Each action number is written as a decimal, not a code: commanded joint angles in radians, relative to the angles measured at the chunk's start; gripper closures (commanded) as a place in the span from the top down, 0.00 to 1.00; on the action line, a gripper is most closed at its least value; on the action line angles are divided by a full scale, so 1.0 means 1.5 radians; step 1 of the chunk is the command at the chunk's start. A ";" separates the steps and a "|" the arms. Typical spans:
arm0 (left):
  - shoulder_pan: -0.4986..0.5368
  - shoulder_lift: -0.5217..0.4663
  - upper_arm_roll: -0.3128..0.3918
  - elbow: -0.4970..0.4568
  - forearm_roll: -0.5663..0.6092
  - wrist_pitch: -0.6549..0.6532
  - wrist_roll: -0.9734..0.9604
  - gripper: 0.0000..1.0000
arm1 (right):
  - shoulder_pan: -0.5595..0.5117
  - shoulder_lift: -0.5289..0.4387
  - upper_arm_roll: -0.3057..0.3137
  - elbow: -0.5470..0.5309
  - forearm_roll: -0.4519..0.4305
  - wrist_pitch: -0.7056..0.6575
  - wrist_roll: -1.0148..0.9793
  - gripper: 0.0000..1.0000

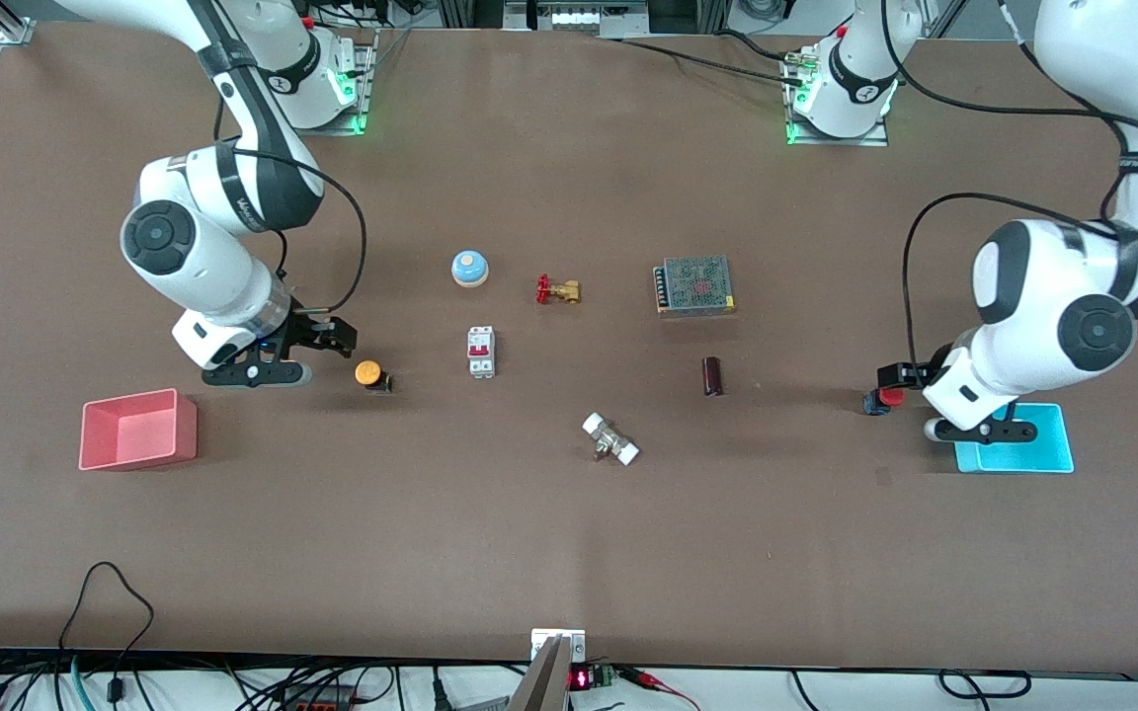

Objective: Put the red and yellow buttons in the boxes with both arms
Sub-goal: 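Lower both grippers onto the yellow and red buttons, then close the right gripper on the yellow button while the left grasps red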

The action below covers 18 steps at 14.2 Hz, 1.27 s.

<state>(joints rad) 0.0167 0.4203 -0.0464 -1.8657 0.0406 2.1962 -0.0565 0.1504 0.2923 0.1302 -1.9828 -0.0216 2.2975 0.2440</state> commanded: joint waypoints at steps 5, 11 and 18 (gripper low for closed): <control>0.000 0.015 0.000 -0.145 -0.003 0.229 -0.003 1.00 | 0.011 0.067 0.015 -0.008 -0.033 0.109 0.039 1.00; 0.001 0.058 0.001 -0.146 -0.003 0.310 0.006 0.86 | 0.019 0.113 0.015 -0.011 -0.066 0.150 0.039 1.00; 0.003 0.059 0.004 -0.136 -0.003 0.307 0.037 0.09 | 0.020 0.142 0.017 -0.010 -0.082 0.179 0.040 1.00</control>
<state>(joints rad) 0.0191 0.5110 -0.0435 -2.0809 0.0406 2.6529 -0.0281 0.1798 0.5006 0.1512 -1.9904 -0.1238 2.5417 0.2790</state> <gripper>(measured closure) 0.626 0.000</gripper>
